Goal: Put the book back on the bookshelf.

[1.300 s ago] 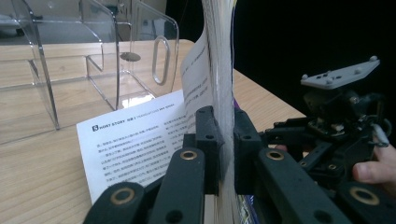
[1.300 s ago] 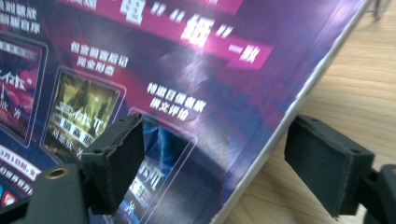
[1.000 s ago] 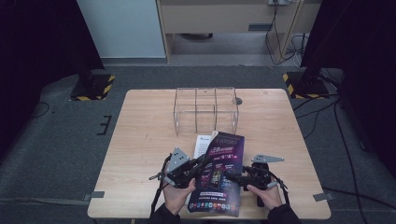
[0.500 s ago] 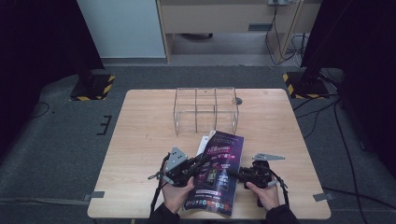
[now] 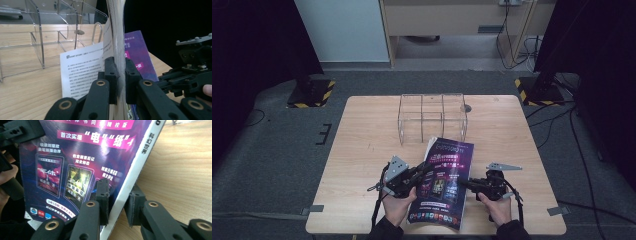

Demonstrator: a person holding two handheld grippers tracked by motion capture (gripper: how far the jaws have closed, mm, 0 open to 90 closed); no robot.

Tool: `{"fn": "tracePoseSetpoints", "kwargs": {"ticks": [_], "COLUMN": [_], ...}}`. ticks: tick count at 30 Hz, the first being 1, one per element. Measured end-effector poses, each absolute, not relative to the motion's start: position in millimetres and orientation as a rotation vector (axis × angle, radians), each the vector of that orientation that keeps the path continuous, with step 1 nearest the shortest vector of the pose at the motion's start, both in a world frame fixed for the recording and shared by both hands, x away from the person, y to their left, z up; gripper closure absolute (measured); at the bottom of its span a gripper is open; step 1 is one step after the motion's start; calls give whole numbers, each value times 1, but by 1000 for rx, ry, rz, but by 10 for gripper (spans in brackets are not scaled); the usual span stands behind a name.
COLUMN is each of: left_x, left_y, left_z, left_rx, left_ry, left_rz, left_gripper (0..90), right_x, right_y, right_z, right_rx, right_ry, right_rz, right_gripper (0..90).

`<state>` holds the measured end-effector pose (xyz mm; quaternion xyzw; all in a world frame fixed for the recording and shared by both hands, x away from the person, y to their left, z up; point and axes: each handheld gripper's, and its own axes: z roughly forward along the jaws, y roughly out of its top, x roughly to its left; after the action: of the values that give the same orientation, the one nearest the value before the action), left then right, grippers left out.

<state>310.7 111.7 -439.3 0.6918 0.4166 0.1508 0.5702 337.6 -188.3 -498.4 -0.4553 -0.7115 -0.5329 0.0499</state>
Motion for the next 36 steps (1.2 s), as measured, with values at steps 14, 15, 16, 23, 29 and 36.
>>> {"fn": "tracePoseSetpoints", "kwargs": {"ticks": [14,15,16,23,29,36], "left_x": [320,320,321,327,332,333], "left_y": [117,118,118,123,126,134], "left_z": [-448,-449,-450,-457,-463,-468], "left_rx": [1640,1645,1643,1650,1665,1665], "left_ry": [1032,1035,1038,1063,1096,1135], "left_rz": [377,377,376,386,395,427], "left_gripper": [813,808,804,726,618,510], "right_x": [337,337,336,334,332,329], "right_y": [-200,-201,-201,-201,-199,-197], "right_z": [-478,-476,-475,-468,-460,-447], "right_rx": [-1369,-1369,-1370,-1345,-1311,-1302], "right_ry": [-2170,-2168,-2167,-2191,-2209,-2238], "right_rz": [-1712,-1717,-1721,-1744,-1766,-1801], "right_gripper": [826,828,828,830,831,831]}}
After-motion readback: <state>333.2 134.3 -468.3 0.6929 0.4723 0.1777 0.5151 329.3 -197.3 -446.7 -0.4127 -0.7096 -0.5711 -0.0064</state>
